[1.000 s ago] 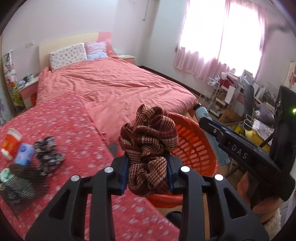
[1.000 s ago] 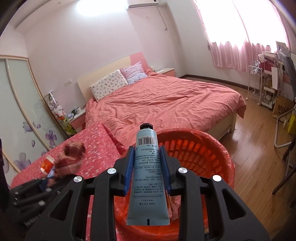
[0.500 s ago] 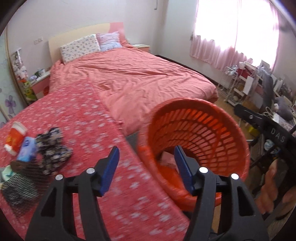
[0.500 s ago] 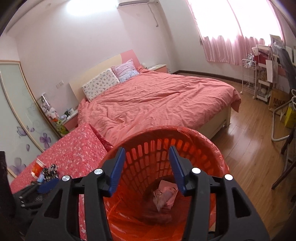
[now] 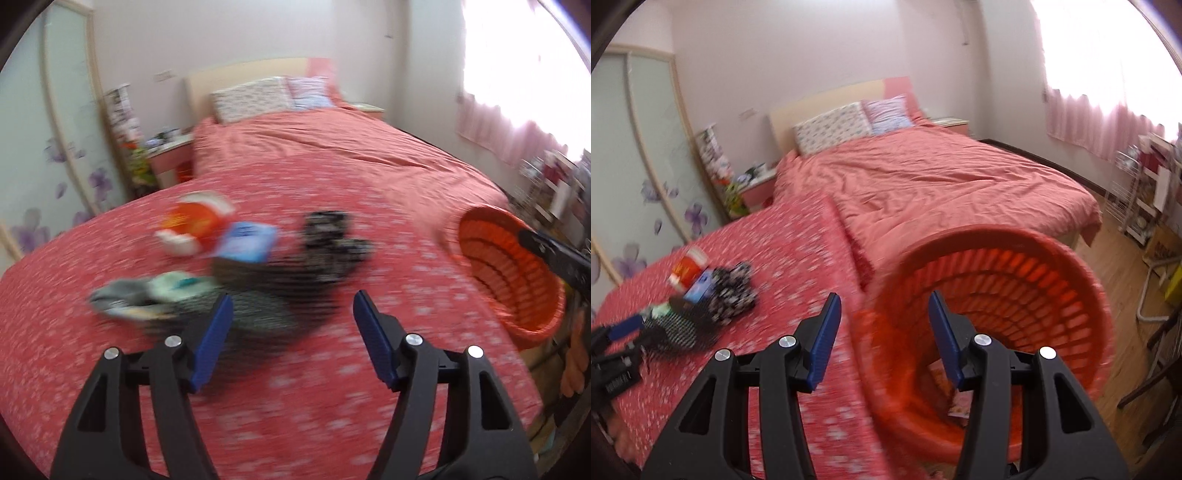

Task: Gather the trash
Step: 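Grasp the grey-green sock with the left tool while the right tool grasps the floral cloth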

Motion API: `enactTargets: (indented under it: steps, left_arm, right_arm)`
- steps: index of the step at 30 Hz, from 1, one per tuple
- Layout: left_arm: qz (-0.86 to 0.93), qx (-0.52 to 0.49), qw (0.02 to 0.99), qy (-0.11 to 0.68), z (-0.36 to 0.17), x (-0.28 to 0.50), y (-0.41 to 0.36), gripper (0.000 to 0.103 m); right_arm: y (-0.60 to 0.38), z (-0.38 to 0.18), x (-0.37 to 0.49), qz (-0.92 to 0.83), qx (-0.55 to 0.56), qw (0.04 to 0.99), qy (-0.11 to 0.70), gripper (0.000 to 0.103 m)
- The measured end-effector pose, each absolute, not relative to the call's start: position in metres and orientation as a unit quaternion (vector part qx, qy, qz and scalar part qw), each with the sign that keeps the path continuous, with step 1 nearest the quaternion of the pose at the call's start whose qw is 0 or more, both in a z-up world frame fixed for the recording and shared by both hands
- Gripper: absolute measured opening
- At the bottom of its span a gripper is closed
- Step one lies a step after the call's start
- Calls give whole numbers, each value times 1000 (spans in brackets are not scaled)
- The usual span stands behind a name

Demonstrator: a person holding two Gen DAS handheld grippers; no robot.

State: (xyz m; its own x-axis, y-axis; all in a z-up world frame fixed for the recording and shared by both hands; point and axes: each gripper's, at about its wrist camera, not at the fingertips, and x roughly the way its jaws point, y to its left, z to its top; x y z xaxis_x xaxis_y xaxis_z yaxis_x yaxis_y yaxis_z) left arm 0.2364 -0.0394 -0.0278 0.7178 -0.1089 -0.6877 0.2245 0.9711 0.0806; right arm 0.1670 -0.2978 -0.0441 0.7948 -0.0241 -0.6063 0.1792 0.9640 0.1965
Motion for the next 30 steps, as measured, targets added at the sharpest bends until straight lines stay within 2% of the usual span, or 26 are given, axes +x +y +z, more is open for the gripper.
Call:
enactTargets:
  steps: [11, 18, 25, 26, 27, 28, 29, 30]
  left_arm:
    - [27, 19, 927, 373, -36, 244, 89, 68]
    - [86, 0, 927, 366, -38, 277, 135, 68]
    - [69, -29, 907, 414, -59, 330, 156, 68]
    - [59, -38, 902, 425, -64, 336, 156, 68]
    - [51, -44, 900, 430, -67, 339, 155, 67]
    - [40, -50, 898, 436, -70, 341, 153, 62]
    - [33, -52, 896, 440, -73, 341, 149, 56]
    - [24, -46, 894, 446, -77, 342, 145, 41]
  right_arm:
    - [-207, -51, 205, 25, 83, 932, 353, 50]
    - [-172, -59, 258, 46, 95, 917, 384, 50]
    - [-157, -78, 284, 41, 80, 904, 417, 49]
    - [-152, -80, 284, 41, 77, 904, 420, 47]
    - [-149, -82, 285, 41, 74, 902, 423, 39]
    - [-148, -84, 284, 39, 69, 902, 425, 36]
    - [-147, -84, 282, 37, 64, 904, 422, 27]
    - [-149, -83, 280, 39, 67, 903, 422, 18]
